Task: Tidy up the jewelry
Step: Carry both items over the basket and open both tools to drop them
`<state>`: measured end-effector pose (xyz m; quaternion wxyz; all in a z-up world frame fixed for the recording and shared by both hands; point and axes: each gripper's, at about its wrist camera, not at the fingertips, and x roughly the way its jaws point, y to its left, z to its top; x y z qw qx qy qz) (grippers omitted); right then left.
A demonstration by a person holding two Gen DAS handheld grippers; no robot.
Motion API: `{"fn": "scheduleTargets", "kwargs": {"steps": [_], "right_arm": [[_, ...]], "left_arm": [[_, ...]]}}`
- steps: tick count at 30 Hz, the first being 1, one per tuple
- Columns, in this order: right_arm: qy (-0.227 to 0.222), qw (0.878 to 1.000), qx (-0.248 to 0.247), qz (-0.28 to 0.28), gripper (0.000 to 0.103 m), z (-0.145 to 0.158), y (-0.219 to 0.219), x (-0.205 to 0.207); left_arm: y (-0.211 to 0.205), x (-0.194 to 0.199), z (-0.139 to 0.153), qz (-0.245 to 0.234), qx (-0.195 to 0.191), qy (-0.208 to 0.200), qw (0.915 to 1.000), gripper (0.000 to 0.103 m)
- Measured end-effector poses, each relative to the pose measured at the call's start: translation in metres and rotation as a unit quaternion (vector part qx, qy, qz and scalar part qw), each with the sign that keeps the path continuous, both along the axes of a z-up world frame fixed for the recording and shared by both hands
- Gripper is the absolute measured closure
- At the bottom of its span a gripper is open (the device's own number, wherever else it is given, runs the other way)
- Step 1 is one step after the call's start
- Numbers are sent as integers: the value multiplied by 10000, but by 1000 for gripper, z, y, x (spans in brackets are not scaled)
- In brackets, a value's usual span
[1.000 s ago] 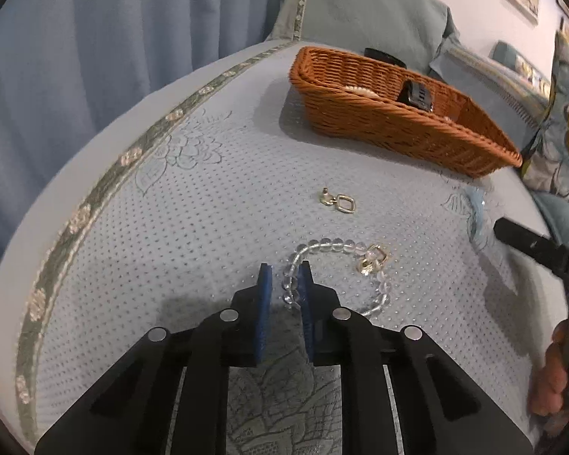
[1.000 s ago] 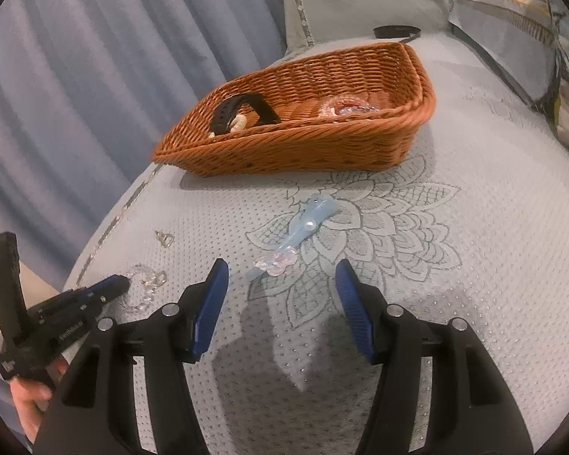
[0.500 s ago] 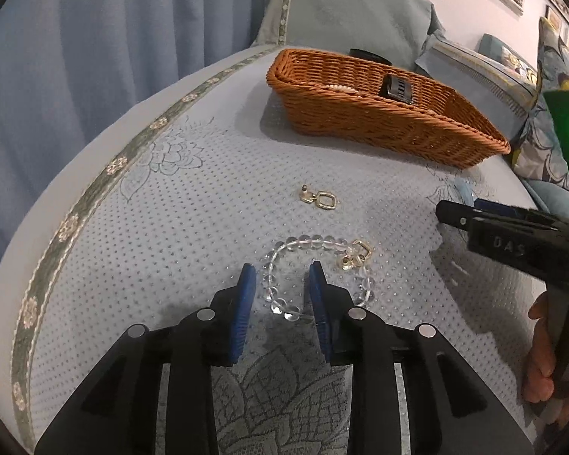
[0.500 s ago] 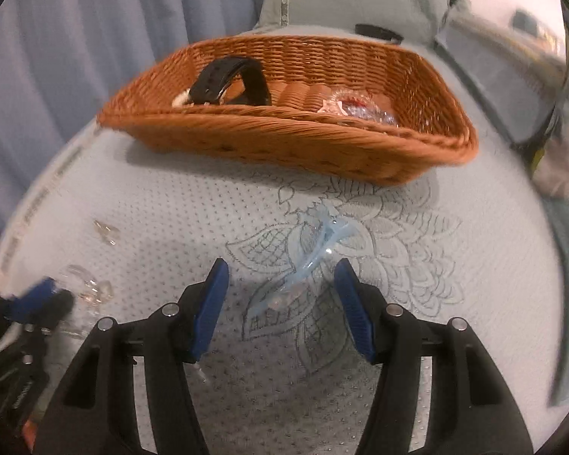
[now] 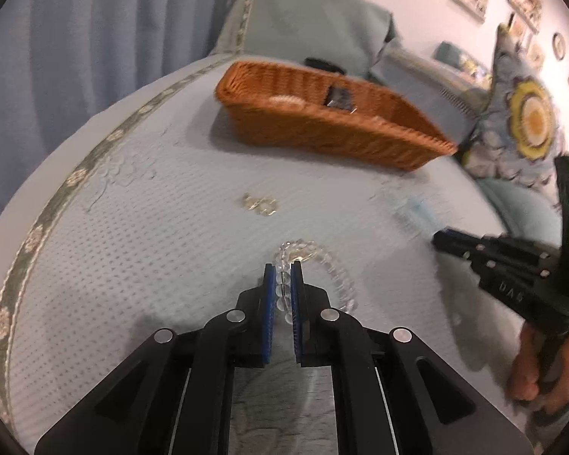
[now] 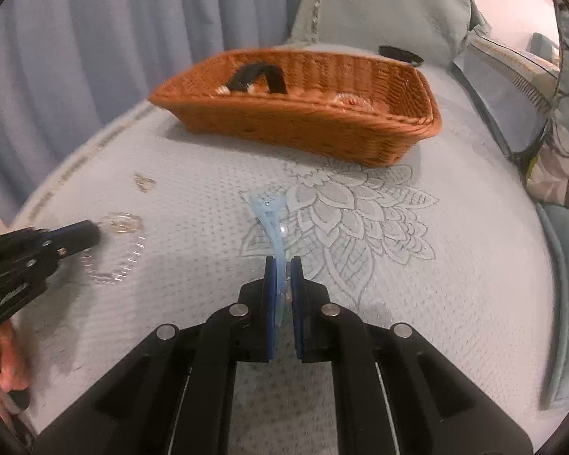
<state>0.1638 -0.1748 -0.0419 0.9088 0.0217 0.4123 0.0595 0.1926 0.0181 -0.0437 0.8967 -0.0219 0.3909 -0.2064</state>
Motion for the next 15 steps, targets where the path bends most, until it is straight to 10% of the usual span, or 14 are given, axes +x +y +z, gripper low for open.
{"fn": "scheduleTargets", "kwargs": {"steps": [15], "right_arm": [[-545,9972,513,60,97,35,-19,-32]], "left_arm": [[-1,-36,54,-501,-1003,-911,9895,98]]}}
